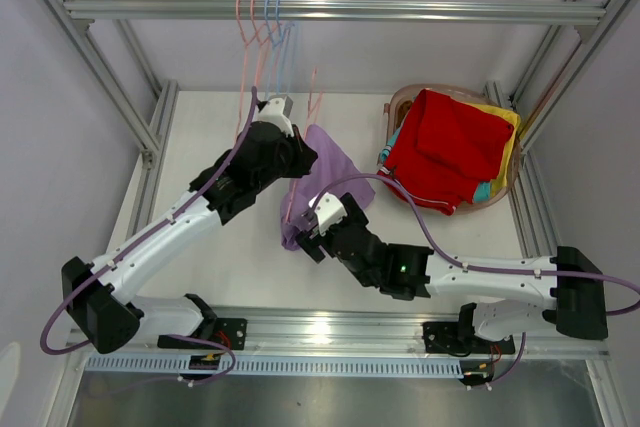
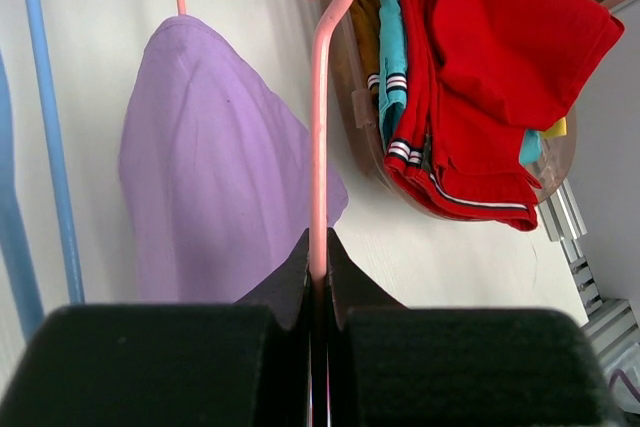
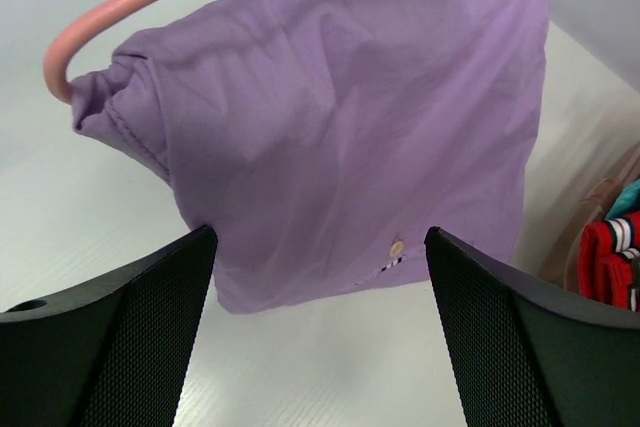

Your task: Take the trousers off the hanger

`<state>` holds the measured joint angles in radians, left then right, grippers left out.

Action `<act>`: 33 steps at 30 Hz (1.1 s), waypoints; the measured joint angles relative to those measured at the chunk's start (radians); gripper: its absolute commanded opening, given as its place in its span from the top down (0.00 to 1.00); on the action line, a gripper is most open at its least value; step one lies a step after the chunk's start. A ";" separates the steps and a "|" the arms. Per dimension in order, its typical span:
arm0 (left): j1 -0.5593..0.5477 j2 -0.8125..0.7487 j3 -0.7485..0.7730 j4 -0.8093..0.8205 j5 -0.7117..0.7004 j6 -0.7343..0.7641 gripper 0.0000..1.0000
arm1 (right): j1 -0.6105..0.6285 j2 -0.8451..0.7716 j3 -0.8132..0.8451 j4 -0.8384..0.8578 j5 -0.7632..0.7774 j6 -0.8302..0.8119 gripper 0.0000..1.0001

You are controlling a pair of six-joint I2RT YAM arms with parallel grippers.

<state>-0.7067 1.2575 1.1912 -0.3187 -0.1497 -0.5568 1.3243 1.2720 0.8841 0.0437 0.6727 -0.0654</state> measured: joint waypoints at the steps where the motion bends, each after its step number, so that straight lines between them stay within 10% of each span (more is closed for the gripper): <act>1: 0.000 0.000 0.000 0.000 0.001 0.000 0.99 | 0.001 0.001 0.000 0.000 -0.003 0.005 0.11; 33: 0.000 0.013 0.000 -0.007 0.031 -0.003 1.00 | -0.132 0.121 0.026 0.174 0.066 -0.068 0.10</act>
<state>-0.7067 1.2701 1.1912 -0.3260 -0.1188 -0.5598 1.1919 1.3930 0.9096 0.2173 0.7391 -0.1337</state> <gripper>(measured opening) 0.017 0.904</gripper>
